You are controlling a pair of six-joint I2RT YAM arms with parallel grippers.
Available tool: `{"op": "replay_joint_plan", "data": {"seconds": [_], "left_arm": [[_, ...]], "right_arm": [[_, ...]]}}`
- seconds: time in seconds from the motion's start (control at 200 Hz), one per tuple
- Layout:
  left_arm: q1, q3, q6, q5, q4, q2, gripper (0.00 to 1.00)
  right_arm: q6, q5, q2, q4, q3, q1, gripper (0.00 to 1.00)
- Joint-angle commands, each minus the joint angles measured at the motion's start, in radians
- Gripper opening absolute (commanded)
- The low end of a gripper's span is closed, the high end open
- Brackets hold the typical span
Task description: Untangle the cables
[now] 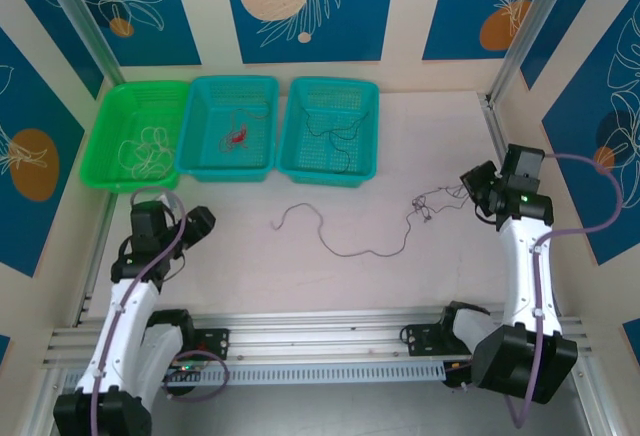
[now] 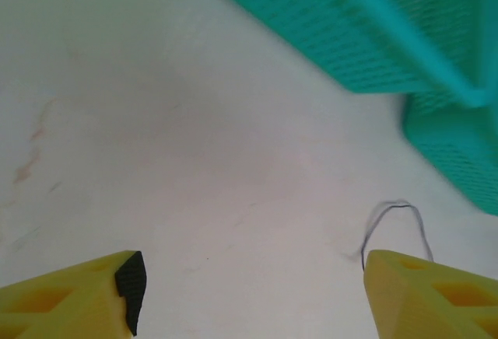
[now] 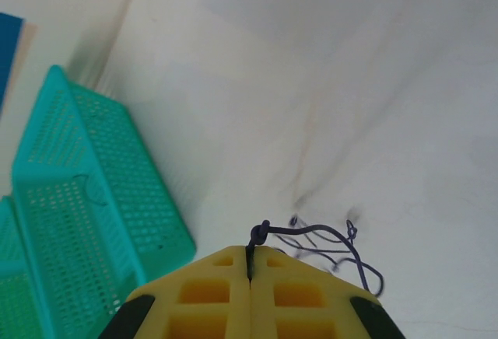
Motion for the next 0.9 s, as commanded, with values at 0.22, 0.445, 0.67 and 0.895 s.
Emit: {"op": "replay_joint_plan", "data": {"seconds": [0.22, 0.445, 0.67, 0.895], "left_arm": [[-0.644, 0.148, 0.256, 0.064, 0.499, 0.226, 0.82], [-0.965, 0.306, 0.494, 0.078, 0.677, 0.593, 0.88], [-1.056, 0.384, 0.615, 0.005, 0.991, 0.895, 0.9], [-1.061, 0.459, 0.75, -0.147, 1.126, 1.062, 0.93]], "right_arm": [[0.051, -0.041, -0.013, -0.073, 0.159, 0.147, 0.0], [0.063, -0.022, -0.025, -0.116, 0.252, 0.243, 0.0], [0.088, -0.036, -0.034, -0.124, 0.289, 0.295, 0.0], [0.101, -0.106, -0.04, -0.129, 0.323, 0.316, 0.0]]}}
